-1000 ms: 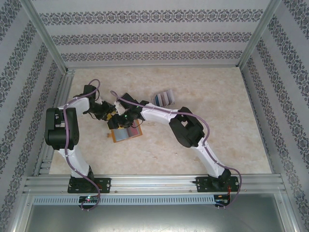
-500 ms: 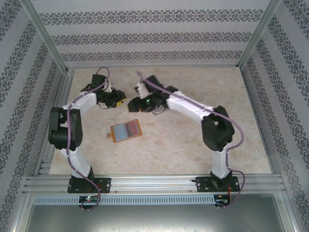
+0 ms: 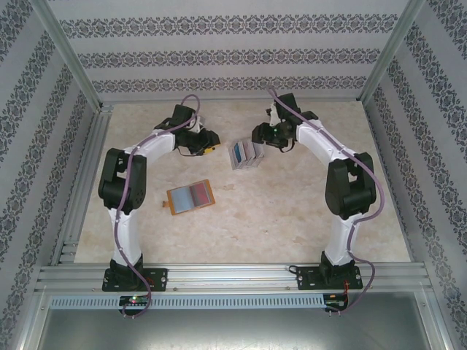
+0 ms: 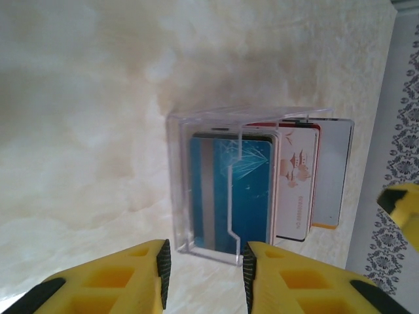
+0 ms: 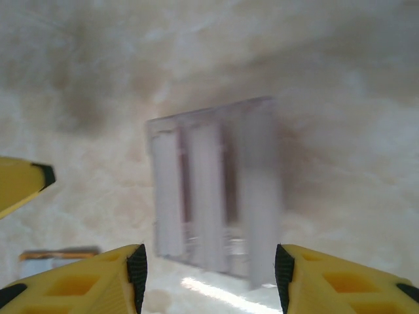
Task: Put the credit cards into the card holder
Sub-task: Pick up the credit card from the storage box.
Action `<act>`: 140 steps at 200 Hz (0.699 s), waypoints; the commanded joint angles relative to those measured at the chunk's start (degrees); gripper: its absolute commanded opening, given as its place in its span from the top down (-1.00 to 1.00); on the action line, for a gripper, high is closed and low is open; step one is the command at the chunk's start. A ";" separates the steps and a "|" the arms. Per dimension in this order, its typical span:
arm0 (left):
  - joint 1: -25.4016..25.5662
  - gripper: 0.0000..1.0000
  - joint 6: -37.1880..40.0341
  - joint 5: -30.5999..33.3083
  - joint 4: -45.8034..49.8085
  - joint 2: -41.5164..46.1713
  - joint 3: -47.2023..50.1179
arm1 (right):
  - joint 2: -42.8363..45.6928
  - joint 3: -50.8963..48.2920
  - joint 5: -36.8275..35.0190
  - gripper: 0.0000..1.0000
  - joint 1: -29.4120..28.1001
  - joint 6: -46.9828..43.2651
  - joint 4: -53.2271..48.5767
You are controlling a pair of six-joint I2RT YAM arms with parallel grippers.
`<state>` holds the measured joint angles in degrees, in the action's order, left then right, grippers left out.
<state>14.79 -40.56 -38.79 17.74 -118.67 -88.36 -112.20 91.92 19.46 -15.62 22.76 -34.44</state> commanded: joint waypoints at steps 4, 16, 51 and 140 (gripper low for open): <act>2.03 0.26 -0.31 -0.44 0.96 -2.53 -3.76 | -4.62 2.71 0.28 -0.14 0.24 -2.11 -3.12; 2.65 0.26 -0.31 -0.65 1.45 -3.43 -4.56 | -6.18 3.95 0.54 -0.14 0.24 -2.24 -3.66; 4.73 0.25 -0.40 -1.38 1.93 -6.14 -5.90 | -8.84 7.37 3.56 -0.14 -0.34 -2.11 -3.48; 6.31 0.25 -1.46 -2.08 1.21 -9.29 -6.61 | -10.88 13.16 3.22 -0.14 -1.43 -3.98 -8.11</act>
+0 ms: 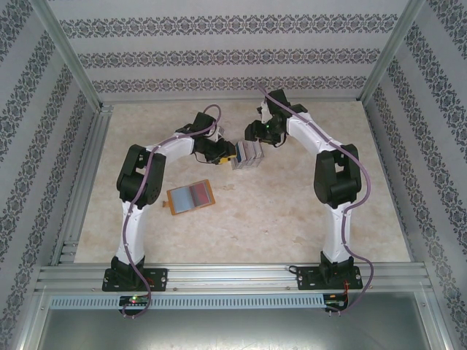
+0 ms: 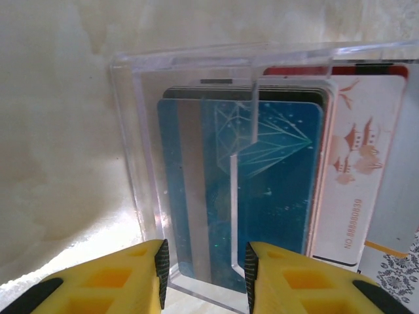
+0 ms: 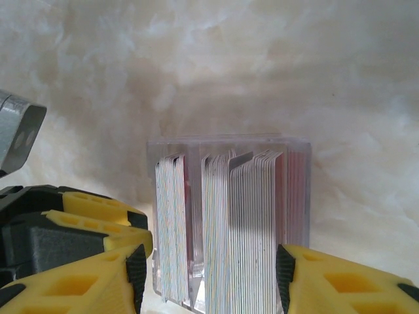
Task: Put the credit cards into the card holder
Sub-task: Pick up the credit card from the storage box.
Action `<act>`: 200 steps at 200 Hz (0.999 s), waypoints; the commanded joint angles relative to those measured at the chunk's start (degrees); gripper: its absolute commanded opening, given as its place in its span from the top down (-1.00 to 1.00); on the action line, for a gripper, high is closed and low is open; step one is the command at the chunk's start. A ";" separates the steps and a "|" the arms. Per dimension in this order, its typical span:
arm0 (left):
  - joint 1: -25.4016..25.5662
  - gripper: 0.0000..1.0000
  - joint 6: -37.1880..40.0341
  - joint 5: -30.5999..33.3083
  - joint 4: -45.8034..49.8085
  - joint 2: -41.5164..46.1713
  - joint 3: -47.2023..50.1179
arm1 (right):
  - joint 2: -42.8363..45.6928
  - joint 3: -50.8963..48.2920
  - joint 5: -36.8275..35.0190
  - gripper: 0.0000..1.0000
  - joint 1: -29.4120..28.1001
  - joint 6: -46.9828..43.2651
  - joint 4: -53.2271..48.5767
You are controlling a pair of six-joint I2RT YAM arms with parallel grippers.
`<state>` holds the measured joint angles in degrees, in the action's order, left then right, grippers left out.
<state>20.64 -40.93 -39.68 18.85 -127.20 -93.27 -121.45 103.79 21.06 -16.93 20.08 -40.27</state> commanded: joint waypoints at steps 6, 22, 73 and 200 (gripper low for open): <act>0.52 0.25 -1.15 -1.32 0.05 -0.94 -1.82 | -1.82 1.33 2.06 -0.14 -0.25 -1.29 -2.35; 0.66 0.25 -1.35 -1.62 0.04 -1.39 -2.17 | -2.53 1.66 2.53 -0.14 -0.46 -1.33 -2.70; 0.91 0.25 -1.44 -1.89 0.00 -1.56 -2.48 | -4.76 3.25 2.17 -0.14 -0.72 -1.53 -4.43; 0.95 0.24 -1.26 -2.04 0.84 -2.00 -3.40 | 0.61 3.74 1.53 -0.12 -1.19 -1.81 -5.26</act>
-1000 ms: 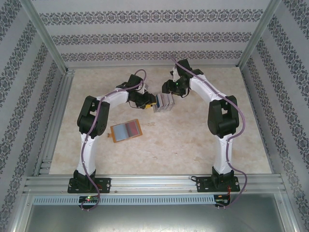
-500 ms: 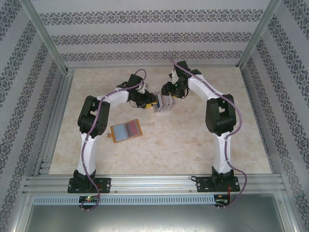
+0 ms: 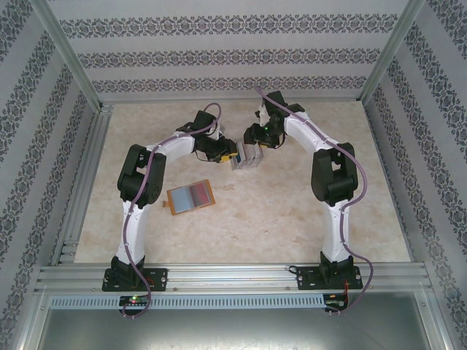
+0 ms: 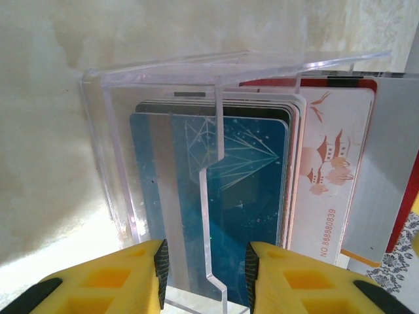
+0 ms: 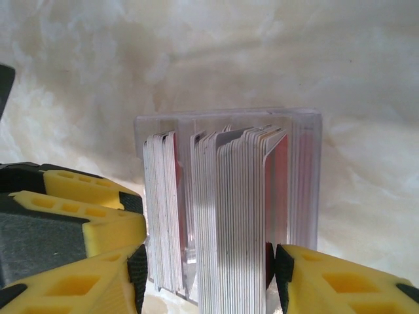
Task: Put the credit cards into the card holder
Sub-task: Pick up the credit card from the storage box.
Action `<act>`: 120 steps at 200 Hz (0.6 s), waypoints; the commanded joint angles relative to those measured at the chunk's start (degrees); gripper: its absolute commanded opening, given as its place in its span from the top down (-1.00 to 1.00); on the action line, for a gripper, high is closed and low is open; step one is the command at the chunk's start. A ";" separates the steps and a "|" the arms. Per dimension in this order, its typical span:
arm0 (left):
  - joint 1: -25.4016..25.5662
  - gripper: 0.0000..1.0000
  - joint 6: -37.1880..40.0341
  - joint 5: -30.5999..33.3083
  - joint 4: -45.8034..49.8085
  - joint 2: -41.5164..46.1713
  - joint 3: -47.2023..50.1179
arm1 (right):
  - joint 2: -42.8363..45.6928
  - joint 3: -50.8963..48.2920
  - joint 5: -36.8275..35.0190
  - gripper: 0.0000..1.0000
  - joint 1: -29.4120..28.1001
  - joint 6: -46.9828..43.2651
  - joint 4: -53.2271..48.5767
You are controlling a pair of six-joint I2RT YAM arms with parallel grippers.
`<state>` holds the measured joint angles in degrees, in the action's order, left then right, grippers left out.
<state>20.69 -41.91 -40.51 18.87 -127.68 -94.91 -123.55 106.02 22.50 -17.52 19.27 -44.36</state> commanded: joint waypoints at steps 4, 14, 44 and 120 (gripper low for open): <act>0.87 0.24 -0.23 -1.22 0.81 -1.53 -1.77 | 2.65 1.60 0.13 -0.11 -0.52 -0.99 -1.25; 0.86 0.24 -0.28 -1.23 0.86 -1.44 -1.77 | 2.48 1.56 0.17 -0.08 -0.50 -1.05 -1.26; 0.90 0.24 -0.05 -1.15 1.06 -1.35 -1.85 | 2.35 1.13 -0.17 0.13 -0.10 -1.01 -1.30; 0.85 0.24 -0.18 -1.05 1.25 -1.30 -2.03 | 3.49 -0.55 -1.42 0.68 1.57 -1.28 -1.17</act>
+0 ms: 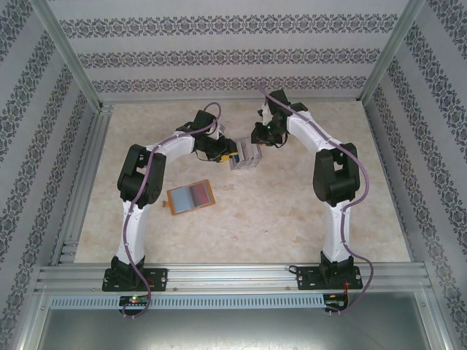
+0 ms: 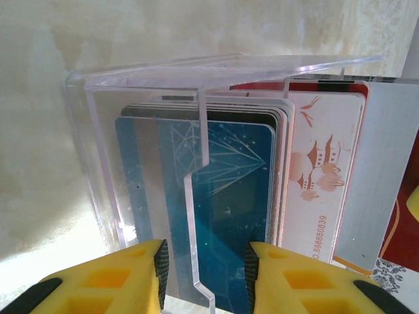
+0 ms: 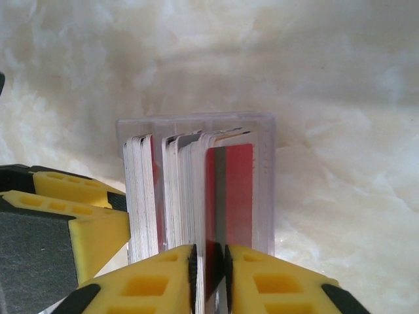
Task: Put the credit cards into the card holder
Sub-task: Pick up the credit card from the storage box.
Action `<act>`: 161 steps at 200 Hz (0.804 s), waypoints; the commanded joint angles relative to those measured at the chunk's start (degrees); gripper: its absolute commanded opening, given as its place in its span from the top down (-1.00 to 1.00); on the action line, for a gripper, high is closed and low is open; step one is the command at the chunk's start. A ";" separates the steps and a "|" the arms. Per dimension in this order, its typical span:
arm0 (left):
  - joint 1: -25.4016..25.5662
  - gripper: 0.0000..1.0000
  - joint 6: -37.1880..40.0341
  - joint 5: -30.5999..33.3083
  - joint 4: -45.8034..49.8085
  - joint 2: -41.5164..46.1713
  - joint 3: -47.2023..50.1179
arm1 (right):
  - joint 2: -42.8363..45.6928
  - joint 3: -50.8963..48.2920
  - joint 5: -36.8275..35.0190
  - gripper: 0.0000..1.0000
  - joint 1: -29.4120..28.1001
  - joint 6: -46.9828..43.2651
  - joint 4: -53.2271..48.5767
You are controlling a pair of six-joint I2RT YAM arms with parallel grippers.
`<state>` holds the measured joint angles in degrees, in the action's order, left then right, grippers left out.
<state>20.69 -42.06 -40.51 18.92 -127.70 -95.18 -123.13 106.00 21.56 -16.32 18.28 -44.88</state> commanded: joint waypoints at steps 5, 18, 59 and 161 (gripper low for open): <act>0.85 0.24 -0.01 -1.02 1.20 -1.26 -1.71 | 3.22 -0.60 -0.47 0.72 0.49 -0.31 -0.69; 0.85 0.24 -0.07 -1.04 1.12 -1.24 -1.68 | 3.39 -0.53 -0.46 0.81 0.59 -0.35 -0.78; 0.90 0.24 -0.04 -0.78 1.17 -0.56 -1.60 | 5.05 -1.01 -1.21 0.96 1.35 -0.83 -0.91; 0.68 0.25 1.88 0.70 3.69 3.65 -1.79 | 14.16 -4.01 -4.07 1.00 2.48 -1.74 -1.61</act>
<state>20.69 -42.02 -40.34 19.18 -127.33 -95.18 -112.68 103.63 19.29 -14.35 17.74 -45.65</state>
